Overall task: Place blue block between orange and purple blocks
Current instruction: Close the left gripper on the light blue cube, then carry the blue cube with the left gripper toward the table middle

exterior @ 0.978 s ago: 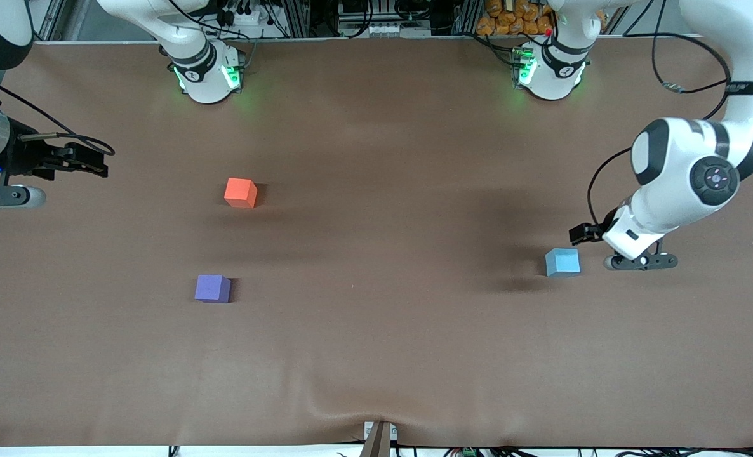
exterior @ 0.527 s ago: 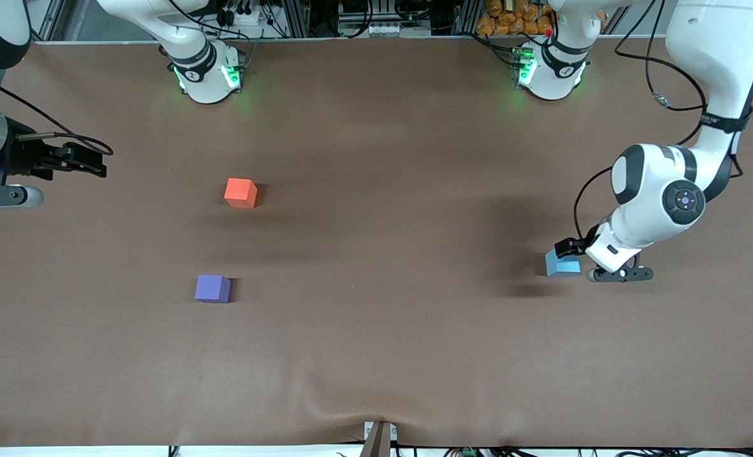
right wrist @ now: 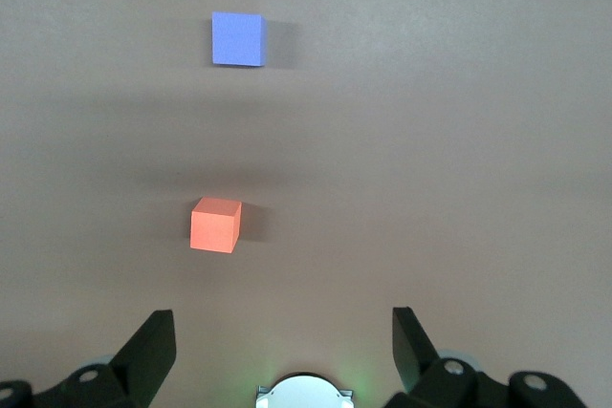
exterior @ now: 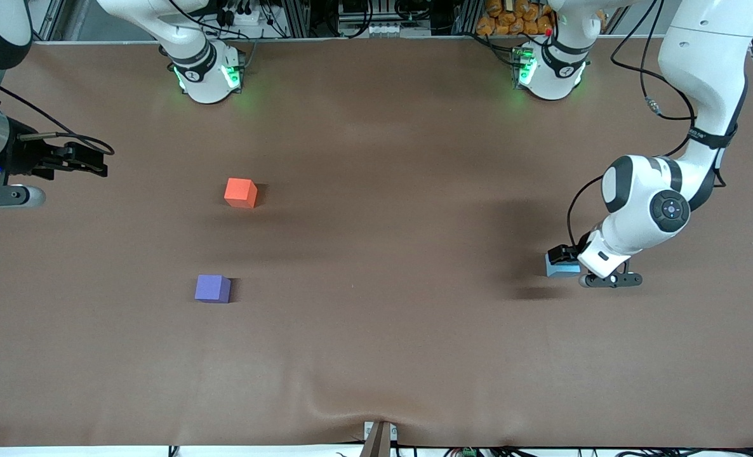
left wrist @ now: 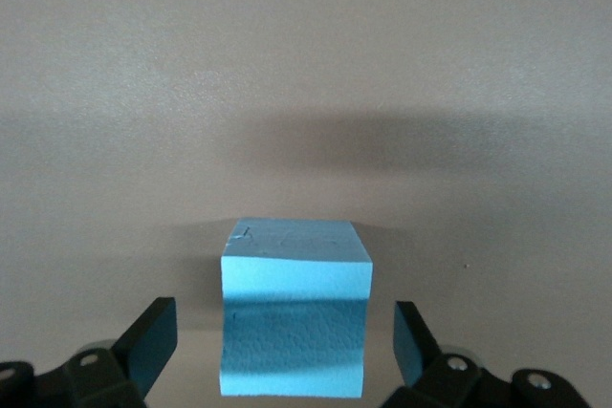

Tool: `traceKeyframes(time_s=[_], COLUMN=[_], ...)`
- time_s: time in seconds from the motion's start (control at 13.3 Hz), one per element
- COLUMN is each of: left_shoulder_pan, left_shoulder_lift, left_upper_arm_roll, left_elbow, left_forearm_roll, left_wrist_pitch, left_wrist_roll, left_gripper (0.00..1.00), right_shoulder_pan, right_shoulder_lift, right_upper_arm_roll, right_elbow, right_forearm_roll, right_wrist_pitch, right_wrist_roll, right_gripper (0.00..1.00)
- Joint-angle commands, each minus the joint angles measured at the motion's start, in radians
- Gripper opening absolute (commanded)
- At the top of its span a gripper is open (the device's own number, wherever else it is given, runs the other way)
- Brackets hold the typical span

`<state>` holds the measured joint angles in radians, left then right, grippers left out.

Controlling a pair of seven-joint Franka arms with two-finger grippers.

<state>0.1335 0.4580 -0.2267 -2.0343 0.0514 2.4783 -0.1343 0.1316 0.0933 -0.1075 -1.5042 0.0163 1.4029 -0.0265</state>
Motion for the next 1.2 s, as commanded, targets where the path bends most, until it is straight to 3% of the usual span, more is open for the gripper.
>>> traceKeyframes(time_s=[0.0,0.08,0.15,0.23,0.3,0.38,0.75,1.13], left_shoulder_pan=[0.008,0.008,0.006,0.0,-0.006,-0.012,-0.135,-0.326], left_shoulder_lift=[0.024,0.03,0.031,0.031,0.03,0.031,0.028,0.063], left_upper_arm_roll=[-0.003,-0.003,-0.003,-0.005,-0.005,-0.006,-0.008,-0.01], left_elbow=[0.005,0.006,0.008,0.009,0.009,0.009,0.043,0.213], left_forearm_roll=[0.019,0.019,0.019,0.019,0.019,0.021,0.018,0.004], left_wrist_pitch=[0.024,0.024,0.024,0.024,0.024,0.024,0.018,-0.09], left_wrist_roll=[0.005,0.005,0.005,0.005,0.004,0.002,-0.016,-0.161], left_gripper=[1.0,0.91,0.75,0.52,0.21,0.0,0.0,0.0], right_shoulder_pan=[0.017,0.022,0.023,0.023,0.023,0.023,0.034,0.037], right_shoulder_lift=[0.003,0.003,0.003,0.003,0.003,0.003,0.005,0.005], right_upper_arm_roll=[0.003,0.003,0.003,0.003,0.003,0.003,0.003,0.003], right_elbow=[0.007,0.009,0.009,0.009,0.009,0.009,0.009,0.009], right_forearm_roll=[-0.002,-0.002,-0.002,-0.002,-0.002,-0.002,-0.002,-0.002], right_wrist_pitch=[-0.009,-0.009,-0.009,-0.009,-0.009,-0.009,-0.009,-0.007], right_wrist_roll=[-0.001,0.0,-0.001,-0.001,-0.001,-0.001,-0.001,-0.001], right_gripper=[1.0,1.0,1.0,1.0,1.0,1.0,1.0,1.0])
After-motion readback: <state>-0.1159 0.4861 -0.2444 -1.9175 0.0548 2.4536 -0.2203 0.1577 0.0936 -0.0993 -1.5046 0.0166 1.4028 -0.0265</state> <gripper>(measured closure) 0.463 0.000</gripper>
